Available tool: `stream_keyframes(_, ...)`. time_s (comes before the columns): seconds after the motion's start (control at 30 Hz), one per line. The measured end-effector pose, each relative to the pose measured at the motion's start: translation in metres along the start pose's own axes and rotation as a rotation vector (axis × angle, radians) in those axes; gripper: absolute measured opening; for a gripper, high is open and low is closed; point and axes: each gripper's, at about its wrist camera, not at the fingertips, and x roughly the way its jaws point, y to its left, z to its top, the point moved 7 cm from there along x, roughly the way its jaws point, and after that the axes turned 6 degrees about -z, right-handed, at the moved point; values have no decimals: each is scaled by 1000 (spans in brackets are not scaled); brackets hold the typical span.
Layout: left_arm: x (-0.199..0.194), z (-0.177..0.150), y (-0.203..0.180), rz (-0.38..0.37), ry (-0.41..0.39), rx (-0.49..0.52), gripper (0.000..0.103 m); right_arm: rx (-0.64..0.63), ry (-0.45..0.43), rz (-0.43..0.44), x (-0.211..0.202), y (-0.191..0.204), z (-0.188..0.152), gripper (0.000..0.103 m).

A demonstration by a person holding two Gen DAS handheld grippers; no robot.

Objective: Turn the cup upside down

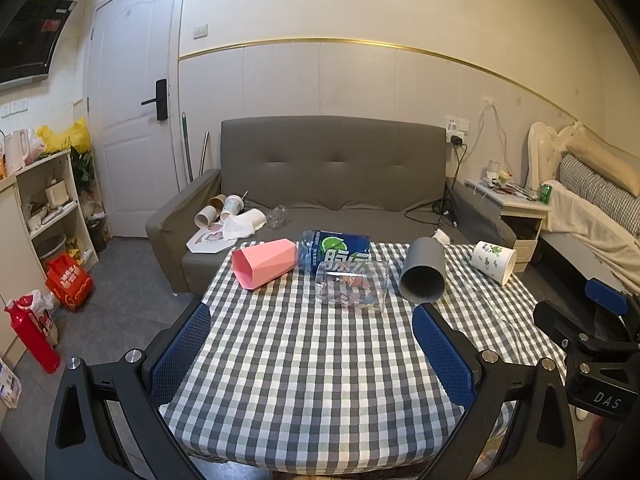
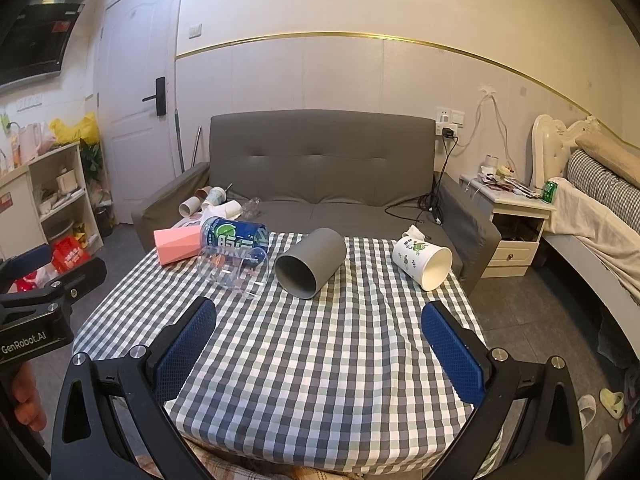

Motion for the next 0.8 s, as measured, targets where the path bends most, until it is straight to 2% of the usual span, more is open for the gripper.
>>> stream_keyframes(0.23,12,7,13,12,34,-39,103,-55,7,15,6,9,5,103)
stream_keyframes(0.33,26,9,27,28,79,-70,103,-143,21,86,18,24,19,103)
stream_keyframes(0.53,55,17,62,105,126,-115,103,-380,118,275,62,70,58,103)
stream_keyframes(0.63,73,19,81,153,160,-132,103,-511,150,337,94,96,78,103)
stream_keyframes(0.8,110,19,109,237,241,-145,103,-643,238,415,149,133,99,103)
